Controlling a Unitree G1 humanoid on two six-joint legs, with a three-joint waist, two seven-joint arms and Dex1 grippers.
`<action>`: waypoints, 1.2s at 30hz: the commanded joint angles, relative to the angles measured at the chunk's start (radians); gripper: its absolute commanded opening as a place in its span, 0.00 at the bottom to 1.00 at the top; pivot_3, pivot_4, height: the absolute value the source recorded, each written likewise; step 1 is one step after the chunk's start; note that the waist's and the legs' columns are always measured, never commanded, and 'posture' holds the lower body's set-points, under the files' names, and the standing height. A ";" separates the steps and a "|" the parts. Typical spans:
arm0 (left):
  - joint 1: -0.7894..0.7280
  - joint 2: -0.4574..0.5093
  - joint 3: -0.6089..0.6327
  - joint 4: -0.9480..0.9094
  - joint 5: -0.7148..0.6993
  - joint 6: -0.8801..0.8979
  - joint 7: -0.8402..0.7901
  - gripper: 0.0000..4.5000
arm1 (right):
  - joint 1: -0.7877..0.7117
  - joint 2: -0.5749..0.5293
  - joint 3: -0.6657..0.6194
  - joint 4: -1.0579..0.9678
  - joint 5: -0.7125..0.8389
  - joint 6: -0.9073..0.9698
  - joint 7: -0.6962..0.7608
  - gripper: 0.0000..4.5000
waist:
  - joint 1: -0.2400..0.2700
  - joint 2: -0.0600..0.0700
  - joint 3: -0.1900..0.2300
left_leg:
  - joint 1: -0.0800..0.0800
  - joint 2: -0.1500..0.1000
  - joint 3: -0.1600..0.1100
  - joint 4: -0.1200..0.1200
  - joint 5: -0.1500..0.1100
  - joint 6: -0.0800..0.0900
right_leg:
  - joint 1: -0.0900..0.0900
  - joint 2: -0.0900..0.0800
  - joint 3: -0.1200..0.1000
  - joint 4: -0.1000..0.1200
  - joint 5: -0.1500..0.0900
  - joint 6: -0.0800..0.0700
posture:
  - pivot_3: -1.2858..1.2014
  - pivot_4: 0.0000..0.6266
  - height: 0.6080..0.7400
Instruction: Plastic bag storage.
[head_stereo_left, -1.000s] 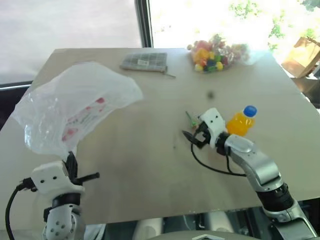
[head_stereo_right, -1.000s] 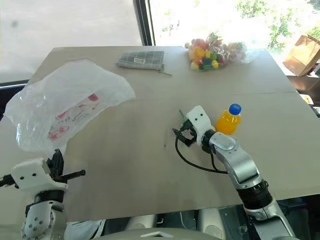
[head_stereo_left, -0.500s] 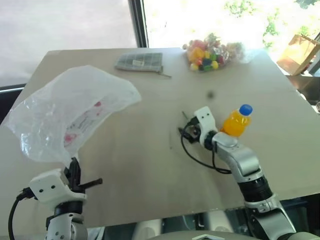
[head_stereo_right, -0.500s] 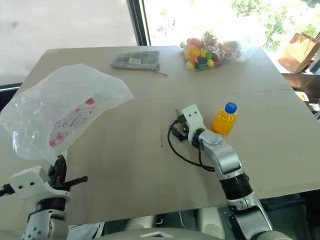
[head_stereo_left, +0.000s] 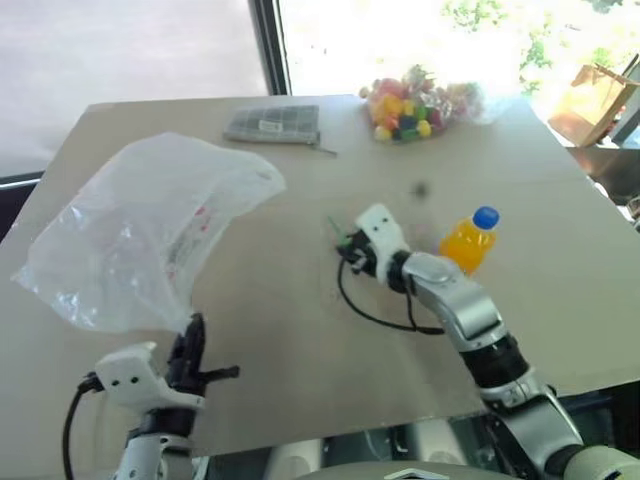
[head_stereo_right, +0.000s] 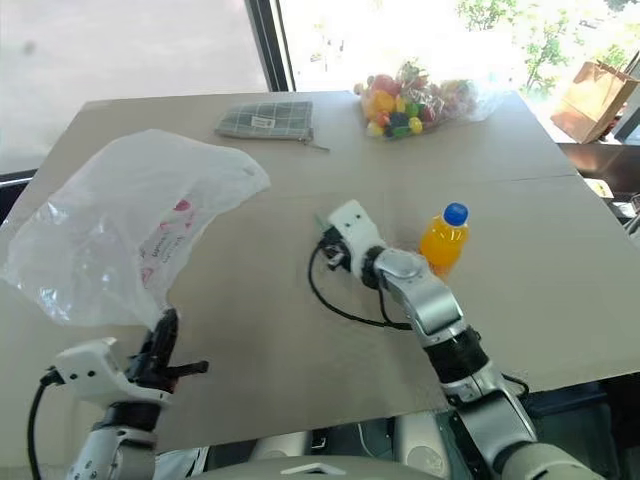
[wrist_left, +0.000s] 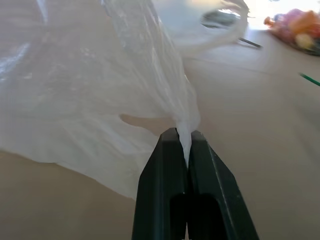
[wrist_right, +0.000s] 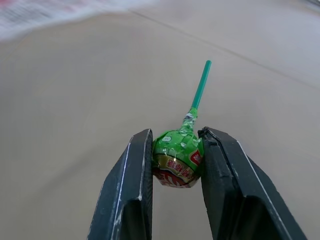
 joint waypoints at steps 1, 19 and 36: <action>0.061 0.042 -0.069 -0.040 0.012 -0.055 -0.092 0.00 | -0.101 0.071 0.048 0.053 0.037 -0.027 0.099 0.25 | -0.005 0.000 0.000 | 0.000 0.000 0.000 0.000 0.000 0.000 | 0.000 0.000 0.000 0.000 0.000 0.000 | 0.52 0.24 1.00; 0.200 0.121 -0.281 -0.057 -0.038 -0.113 -0.198 0.00 | -0.325 0.419 0.056 0.394 0.101 -0.255 0.151 0.25 | -0.014 0.007 0.010 | -0.002 -0.001 0.000 -0.005 0.000 0.000 | -0.004 -0.003 0.000 -0.001 -0.001 -0.001 | 0.52 0.24 1.00; 0.089 0.232 -0.220 -0.059 -0.067 -0.056 -0.196 0.00 | -0.412 0.447 -0.130 0.330 0.388 -0.487 0.020 0.25 | -0.012 0.007 0.011 | -0.002 -0.001 0.001 -0.005 0.000 0.000 | -0.004 -0.001 0.000 -0.001 -0.001 -0.001 | 0.52 0.24 1.00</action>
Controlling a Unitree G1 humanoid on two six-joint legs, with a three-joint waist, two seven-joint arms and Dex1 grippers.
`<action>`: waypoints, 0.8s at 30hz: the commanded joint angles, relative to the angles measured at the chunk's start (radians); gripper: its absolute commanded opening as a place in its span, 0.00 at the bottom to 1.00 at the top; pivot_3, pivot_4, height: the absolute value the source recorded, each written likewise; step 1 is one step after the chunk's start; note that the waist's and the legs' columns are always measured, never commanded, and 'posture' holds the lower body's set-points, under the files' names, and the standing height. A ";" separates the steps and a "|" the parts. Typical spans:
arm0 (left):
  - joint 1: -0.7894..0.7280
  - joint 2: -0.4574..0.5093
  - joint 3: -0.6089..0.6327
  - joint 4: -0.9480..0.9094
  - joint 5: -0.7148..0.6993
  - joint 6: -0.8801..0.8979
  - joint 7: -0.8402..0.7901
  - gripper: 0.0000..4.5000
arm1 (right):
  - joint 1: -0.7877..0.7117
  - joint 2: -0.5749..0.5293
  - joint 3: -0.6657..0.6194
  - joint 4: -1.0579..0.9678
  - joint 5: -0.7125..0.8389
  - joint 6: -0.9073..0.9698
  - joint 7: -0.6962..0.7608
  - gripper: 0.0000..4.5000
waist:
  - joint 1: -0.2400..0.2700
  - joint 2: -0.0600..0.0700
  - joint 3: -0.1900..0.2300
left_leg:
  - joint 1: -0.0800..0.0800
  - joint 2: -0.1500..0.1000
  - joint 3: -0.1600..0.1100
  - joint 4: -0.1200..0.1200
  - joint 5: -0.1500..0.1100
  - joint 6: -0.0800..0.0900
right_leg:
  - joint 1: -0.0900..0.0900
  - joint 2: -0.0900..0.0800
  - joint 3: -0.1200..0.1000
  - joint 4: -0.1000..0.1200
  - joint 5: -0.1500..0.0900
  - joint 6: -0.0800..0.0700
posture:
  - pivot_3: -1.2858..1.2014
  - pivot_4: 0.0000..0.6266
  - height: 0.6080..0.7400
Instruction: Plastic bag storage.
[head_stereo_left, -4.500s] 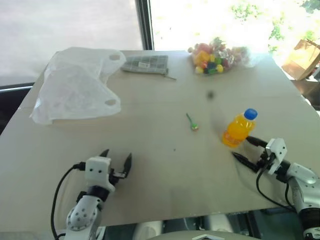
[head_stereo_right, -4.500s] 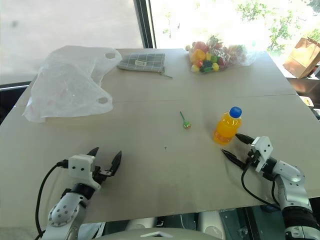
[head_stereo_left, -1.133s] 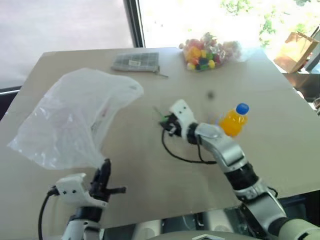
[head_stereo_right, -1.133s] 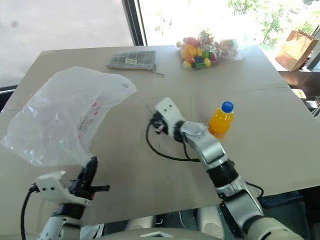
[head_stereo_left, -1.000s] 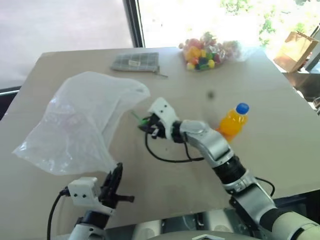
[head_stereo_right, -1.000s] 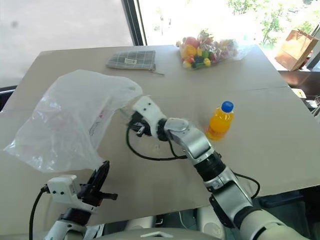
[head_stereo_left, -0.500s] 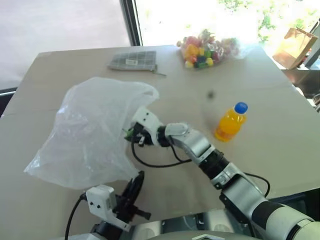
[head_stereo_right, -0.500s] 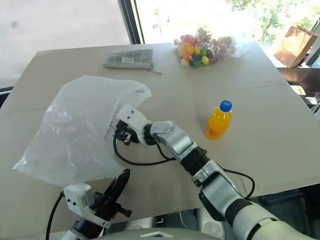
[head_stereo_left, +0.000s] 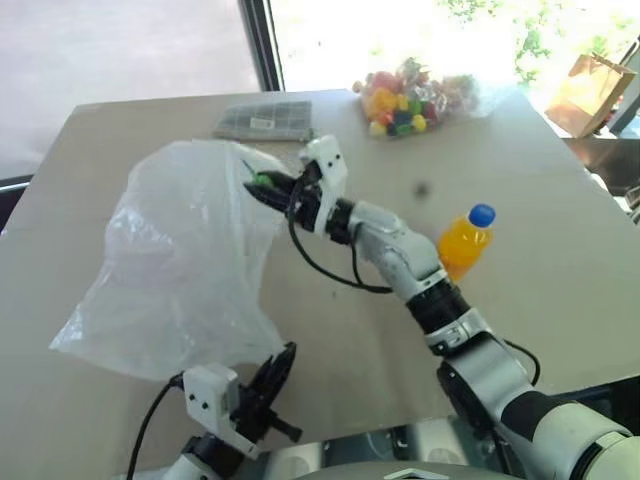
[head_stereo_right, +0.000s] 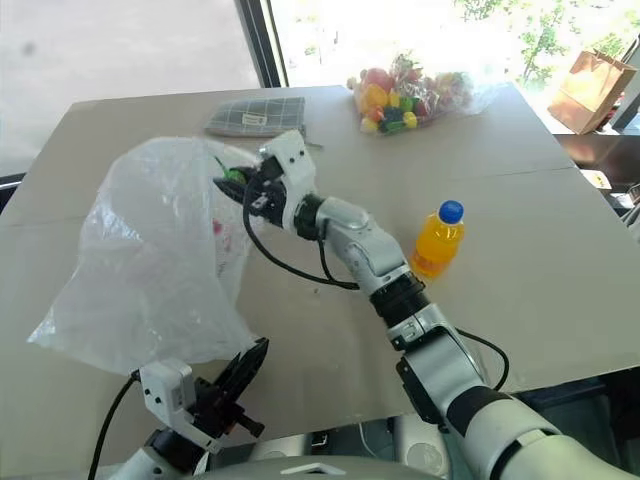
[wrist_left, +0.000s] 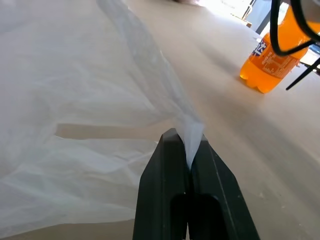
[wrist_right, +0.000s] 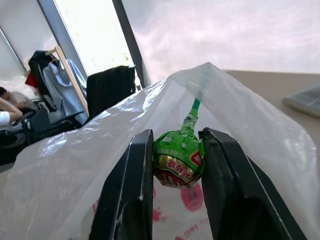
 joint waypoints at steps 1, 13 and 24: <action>-0.041 0.023 0.051 -0.047 -0.033 0.019 0.016 0.00 | -0.104 0.240 -0.051 -0.065 0.037 -0.101 -0.056 0.25 | 0.002 0.000 0.000 | 0.000 0.000 0.000 0.000 0.000 0.000 | 0.000 0.000 0.000 0.000 0.000 0.000 | 0.52 0.24 1.00; -0.230 0.077 0.193 0.003 -0.145 0.088 0.011 0.00 | 0.017 0.033 -0.065 -0.263 -0.011 -0.163 -0.115 0.25 | 0.002 0.000 0.000 | 0.001 0.000 0.000 0.000 0.000 0.000 | 0.001 0.001 0.001 0.004 0.001 0.001 | 0.52 0.24 1.00; -0.271 0.044 0.184 0.000 -0.159 0.106 0.021 0.00 | 0.143 -0.119 -0.016 -0.296 -0.131 0.044 -0.070 0.25 | 0.001 -0.001 0.000 | 0.004 0.000 0.002 0.002 0.000 0.000 | 0.003 0.001 0.003 0.005 0.000 0.000 | 0.52 0.24 1.00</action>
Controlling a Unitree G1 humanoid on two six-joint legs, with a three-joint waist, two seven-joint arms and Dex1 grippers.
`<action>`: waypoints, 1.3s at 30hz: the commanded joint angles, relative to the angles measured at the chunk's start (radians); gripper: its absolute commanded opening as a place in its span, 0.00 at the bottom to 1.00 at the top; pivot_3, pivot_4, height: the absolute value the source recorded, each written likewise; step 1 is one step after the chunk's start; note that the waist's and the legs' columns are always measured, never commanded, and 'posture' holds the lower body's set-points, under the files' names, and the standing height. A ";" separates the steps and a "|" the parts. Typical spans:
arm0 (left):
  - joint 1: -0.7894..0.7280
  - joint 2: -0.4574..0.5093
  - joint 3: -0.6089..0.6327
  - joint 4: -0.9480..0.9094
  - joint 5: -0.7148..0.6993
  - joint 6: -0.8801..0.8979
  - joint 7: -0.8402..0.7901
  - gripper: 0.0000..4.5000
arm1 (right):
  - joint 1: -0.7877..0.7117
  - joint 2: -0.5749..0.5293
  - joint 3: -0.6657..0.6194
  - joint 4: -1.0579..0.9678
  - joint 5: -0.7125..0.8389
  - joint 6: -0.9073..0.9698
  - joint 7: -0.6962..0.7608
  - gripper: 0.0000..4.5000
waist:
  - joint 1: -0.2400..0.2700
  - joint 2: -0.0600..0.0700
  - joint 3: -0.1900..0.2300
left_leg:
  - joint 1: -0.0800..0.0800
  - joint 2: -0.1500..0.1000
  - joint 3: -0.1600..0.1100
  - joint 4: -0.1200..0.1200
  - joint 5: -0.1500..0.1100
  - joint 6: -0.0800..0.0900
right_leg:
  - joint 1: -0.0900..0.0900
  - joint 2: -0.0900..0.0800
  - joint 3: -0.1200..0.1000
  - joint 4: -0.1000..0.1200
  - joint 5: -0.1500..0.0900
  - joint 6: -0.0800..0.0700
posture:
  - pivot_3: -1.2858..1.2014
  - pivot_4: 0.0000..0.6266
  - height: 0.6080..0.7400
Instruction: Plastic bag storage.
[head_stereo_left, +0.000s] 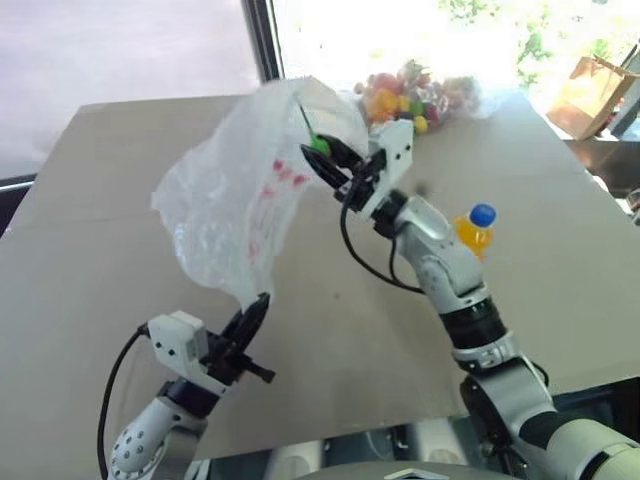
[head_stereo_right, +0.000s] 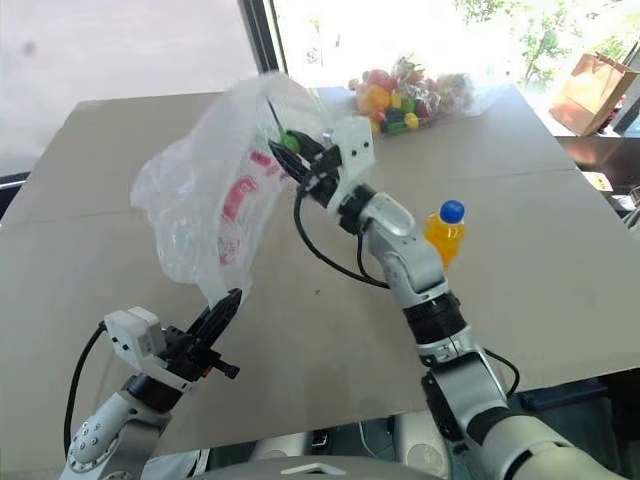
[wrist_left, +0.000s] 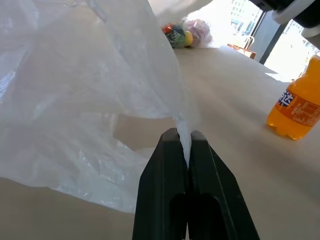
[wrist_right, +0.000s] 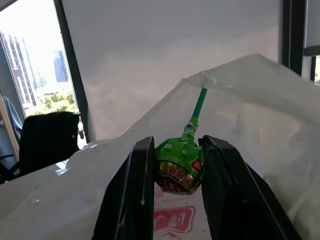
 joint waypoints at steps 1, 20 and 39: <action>-0.014 -0.012 0.002 -0.027 -0.020 -0.002 0.009 0.00 | -0.018 0.000 0.048 0.011 -0.054 0.051 0.033 0.25 | 0.000 0.000 0.000 | 0.000 0.000 -0.001 0.000 0.000 0.000 | 0.000 0.001 0.000 0.000 0.000 0.000 | 0.52 0.24 1.00; -0.032 -0.102 0.048 -0.044 -0.058 -0.003 0.106 0.00 | 0.041 0.015 0.018 -0.089 -0.014 0.205 0.173 0.25 | 0.014 -0.001 0.000 | -0.002 -0.001 -0.002 0.000 0.000 0.000 | 0.000 -0.001 -0.001 -0.002 0.000 0.000 | 0.52 0.24 1.00; -0.063 -0.097 0.109 -0.040 -0.179 0.037 0.136 0.00 | -0.094 0.078 0.046 0.129 -0.087 0.263 0.062 0.25 | 0.001 -0.001 0.000 | 0.000 0.000 0.000 0.002 0.000 0.000 | 0.000 0.003 0.001 0.001 0.000 0.000 | 0.52 0.24 1.00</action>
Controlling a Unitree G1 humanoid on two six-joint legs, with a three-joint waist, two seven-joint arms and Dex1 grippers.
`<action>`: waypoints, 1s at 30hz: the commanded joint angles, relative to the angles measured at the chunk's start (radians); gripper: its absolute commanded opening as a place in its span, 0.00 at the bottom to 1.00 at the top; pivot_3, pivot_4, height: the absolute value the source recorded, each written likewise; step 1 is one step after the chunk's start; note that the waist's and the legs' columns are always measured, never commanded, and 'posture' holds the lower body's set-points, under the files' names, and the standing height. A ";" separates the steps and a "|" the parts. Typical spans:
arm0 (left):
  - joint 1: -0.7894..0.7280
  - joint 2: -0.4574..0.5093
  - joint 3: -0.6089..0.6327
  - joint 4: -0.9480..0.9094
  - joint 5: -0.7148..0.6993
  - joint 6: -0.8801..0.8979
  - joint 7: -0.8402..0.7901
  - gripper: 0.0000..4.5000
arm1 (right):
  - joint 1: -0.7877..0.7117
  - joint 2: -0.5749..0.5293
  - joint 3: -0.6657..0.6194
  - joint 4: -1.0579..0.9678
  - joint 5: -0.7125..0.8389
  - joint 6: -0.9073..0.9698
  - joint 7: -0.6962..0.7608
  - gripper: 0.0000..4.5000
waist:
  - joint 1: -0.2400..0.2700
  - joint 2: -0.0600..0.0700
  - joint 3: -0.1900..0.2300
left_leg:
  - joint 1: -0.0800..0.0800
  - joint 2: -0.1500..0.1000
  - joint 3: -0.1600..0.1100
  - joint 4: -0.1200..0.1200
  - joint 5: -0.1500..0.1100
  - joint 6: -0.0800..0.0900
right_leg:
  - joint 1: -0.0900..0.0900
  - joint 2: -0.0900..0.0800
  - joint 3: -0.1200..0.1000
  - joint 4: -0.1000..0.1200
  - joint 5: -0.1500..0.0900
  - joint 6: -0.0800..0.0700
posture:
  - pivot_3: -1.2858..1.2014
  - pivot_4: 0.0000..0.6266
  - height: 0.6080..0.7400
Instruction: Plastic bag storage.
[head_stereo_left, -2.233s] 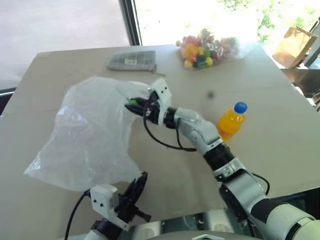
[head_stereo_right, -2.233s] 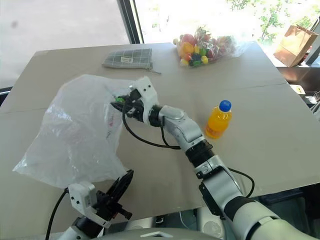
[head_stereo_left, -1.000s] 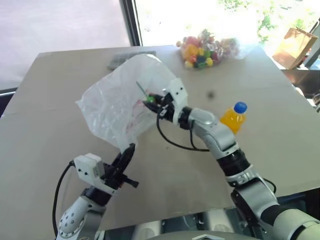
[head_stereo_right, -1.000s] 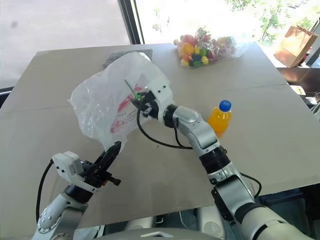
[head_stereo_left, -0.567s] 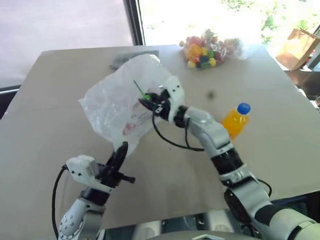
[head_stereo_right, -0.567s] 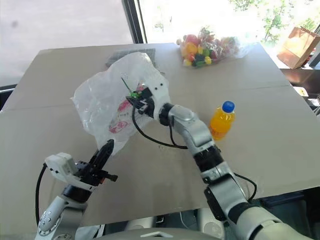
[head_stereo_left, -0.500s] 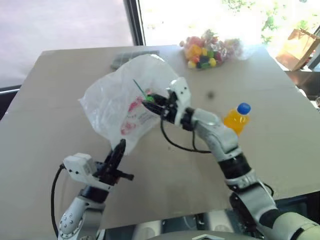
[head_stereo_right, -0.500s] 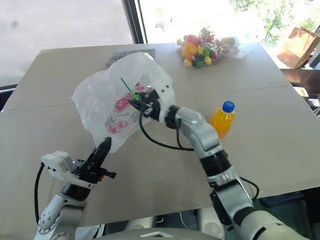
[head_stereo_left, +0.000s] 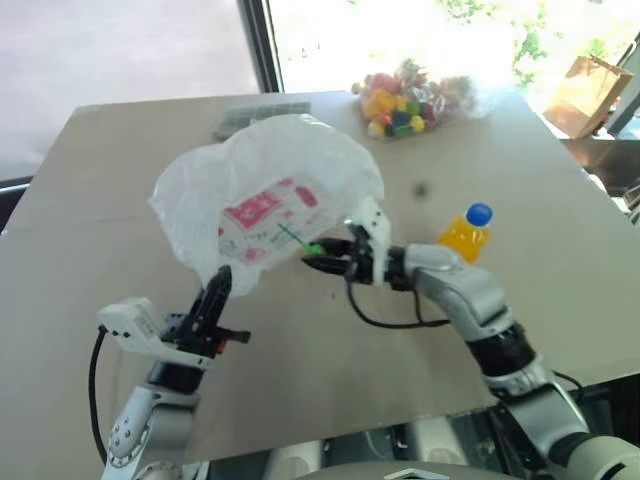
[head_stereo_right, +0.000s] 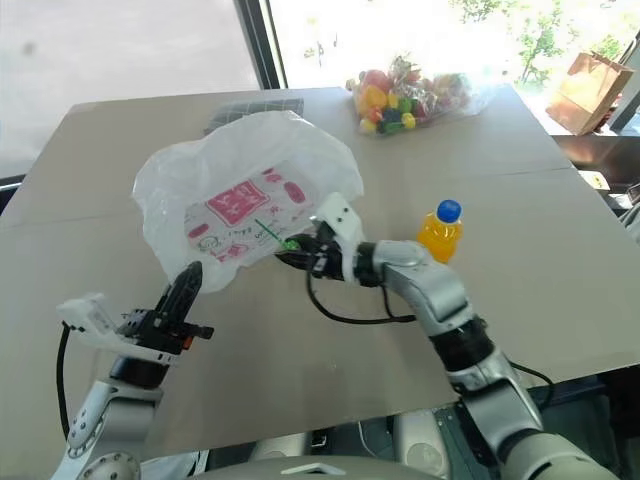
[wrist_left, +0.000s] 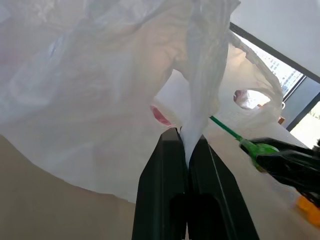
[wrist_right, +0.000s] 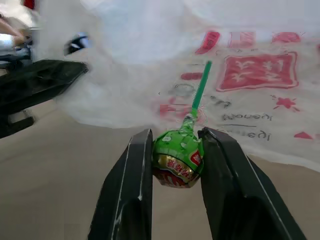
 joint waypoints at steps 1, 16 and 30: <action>0.014 -0.004 -0.015 -0.034 0.020 -0.024 -0.020 0.00 | -0.167 0.155 -0.080 0.169 -0.045 -0.134 -0.151 0.25 | 0.002 0.000 0.000 | 0.000 0.000 -0.001 0.000 0.000 0.000 | 0.000 0.001 0.000 0.000 0.000 0.000 | 0.52 0.24 1.00; -0.045 -0.001 -0.026 0.014 0.040 -0.019 -0.025 0.00 | 0.117 -0.117 -0.069 -0.257 0.057 0.016 0.063 0.97 | 0.029 -0.001 0.000 | -0.002 -0.002 -0.002 0.000 0.000 0.000 | 0.001 -0.004 -0.003 -0.001 0.000 0.000 | 0.52 0.24 1.00; -0.084 -0.003 -0.063 0.079 0.059 -0.020 -0.066 0.00 | 0.817 -0.882 -0.355 -0.621 0.262 0.187 0.405 0.97 | 0.037 -0.003 0.000 | -0.002 -0.001 -0.003 0.001 -0.001 0.001 | 0.003 -0.003 -0.004 -0.005 -0.001 0.000 | 0.52 0.24 1.00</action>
